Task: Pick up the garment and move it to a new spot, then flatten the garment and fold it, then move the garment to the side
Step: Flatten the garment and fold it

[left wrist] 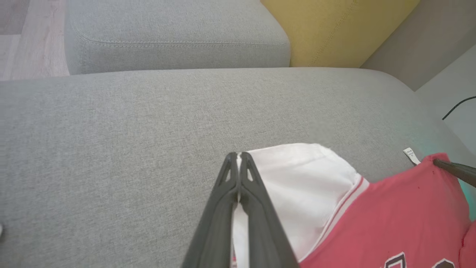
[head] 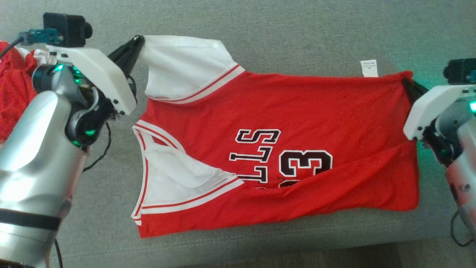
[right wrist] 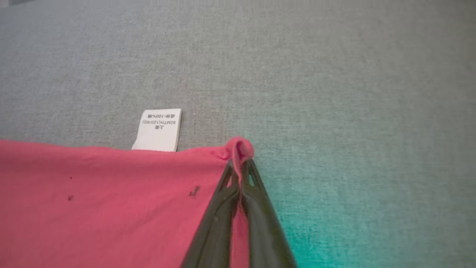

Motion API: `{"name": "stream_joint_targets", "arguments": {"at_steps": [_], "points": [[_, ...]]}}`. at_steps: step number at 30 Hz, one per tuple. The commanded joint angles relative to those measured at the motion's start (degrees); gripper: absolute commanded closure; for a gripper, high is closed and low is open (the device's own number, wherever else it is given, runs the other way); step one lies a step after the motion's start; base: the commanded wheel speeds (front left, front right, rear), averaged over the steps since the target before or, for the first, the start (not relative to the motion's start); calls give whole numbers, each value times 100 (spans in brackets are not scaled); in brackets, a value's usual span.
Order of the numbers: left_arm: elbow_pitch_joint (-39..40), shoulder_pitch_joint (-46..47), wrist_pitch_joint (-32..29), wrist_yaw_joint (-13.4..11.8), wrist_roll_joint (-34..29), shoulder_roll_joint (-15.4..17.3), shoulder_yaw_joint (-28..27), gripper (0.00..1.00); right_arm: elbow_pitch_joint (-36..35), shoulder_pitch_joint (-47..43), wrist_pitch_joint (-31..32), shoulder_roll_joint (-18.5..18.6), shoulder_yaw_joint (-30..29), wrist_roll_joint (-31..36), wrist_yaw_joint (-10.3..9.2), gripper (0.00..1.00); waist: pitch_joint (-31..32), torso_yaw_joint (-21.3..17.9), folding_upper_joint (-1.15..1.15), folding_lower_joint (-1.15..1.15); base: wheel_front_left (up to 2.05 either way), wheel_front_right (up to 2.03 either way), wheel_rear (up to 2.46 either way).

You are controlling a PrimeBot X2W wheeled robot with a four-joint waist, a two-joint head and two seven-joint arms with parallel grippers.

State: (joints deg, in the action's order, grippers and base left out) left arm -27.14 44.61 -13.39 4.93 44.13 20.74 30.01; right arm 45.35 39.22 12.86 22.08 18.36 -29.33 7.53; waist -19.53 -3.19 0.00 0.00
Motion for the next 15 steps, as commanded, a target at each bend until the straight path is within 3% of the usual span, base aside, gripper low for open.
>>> {"name": "stream_joint_targets", "arguments": {"at_steps": [1,15], "points": [[209,210,129,-79,14,299,-321,100,-60,162,-228,156,40,36,-4,100,-12,4,0,0,0,0,0],[-162,963,856,-336,-300,241,-518,100,654,1173,-1262,80,-11,509,-4,100,-337,-48,0,0,0,0,0]]}}
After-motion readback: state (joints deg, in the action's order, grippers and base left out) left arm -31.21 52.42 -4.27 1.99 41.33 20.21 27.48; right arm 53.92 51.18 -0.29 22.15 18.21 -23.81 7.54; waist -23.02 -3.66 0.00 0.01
